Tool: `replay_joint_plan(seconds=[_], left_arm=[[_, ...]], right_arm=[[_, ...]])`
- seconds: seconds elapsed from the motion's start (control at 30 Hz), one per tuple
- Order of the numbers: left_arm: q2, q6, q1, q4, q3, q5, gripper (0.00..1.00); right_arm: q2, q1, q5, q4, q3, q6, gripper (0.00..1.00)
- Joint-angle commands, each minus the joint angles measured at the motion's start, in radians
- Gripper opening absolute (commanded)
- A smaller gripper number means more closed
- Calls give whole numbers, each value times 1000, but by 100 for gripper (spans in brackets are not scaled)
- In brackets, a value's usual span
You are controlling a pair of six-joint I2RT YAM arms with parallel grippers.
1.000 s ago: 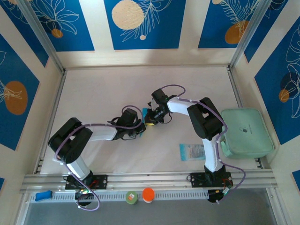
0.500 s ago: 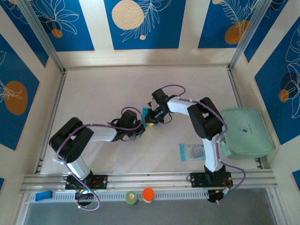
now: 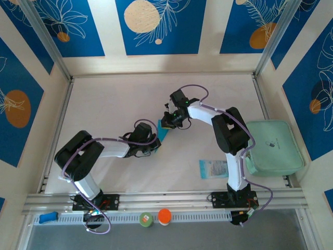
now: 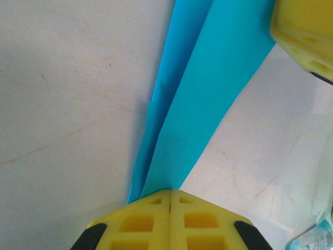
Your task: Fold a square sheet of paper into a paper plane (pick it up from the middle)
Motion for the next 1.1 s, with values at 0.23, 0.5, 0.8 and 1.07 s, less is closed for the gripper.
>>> replay_joint_plan(seconds=[0.23,0.5,0.8,1.07], left_arm=[[21,-1,-4,-78,-30,-2,6],[15,0,-3,-79,-28,1,5],[-27,27,-2,-34,7,41,7],[-17,50,18,-15,90,20,13]], right_arm=[[28,-22,60,-49,28,2,11],[51,-33,74,-55,27,15,11],[76,-37,72,-55,5,14,11],[64,-45,55,-29,-41,22,11]])
